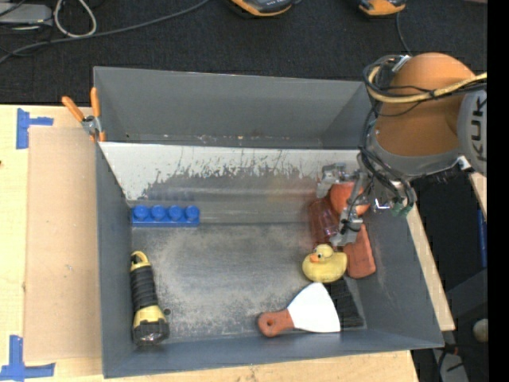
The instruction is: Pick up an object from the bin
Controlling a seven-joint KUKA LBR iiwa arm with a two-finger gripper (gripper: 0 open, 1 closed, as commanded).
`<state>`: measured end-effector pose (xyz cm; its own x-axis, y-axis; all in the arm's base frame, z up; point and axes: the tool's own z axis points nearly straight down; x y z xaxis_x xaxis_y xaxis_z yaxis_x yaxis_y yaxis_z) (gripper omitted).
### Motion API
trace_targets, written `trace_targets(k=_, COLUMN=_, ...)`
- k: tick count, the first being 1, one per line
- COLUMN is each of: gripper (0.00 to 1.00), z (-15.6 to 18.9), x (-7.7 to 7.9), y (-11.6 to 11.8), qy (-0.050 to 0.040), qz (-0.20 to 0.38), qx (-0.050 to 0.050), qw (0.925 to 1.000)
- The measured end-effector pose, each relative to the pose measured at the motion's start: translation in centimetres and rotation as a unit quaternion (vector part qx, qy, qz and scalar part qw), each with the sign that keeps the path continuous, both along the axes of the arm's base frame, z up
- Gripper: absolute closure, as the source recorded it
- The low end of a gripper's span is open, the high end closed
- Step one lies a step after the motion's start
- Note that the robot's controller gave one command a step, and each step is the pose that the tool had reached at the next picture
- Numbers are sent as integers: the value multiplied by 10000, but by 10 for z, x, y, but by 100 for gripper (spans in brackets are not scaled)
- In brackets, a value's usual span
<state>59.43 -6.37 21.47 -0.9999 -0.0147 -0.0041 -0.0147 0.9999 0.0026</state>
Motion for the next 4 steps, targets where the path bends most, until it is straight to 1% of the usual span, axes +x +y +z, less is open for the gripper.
trace_targets(k=1, gripper=0, z=-72, x=3, y=-34, qy=3, qz=187, qx=-10, qw=9998)
trace_targets(k=2, gripper=0, z=-57, x=3, y=-21, qy=21, qz=127, qx=5, qw=9999)
trace_targets(k=3, gripper=0, z=-92, x=-12, y=-54, qy=-44, qz=23, qx=-8, qw=10000)
trace_targets(k=4, gripper=0, z=-109, x=-20, y=-64, qy=-62, qz=398, qx=-9, qw=9992)
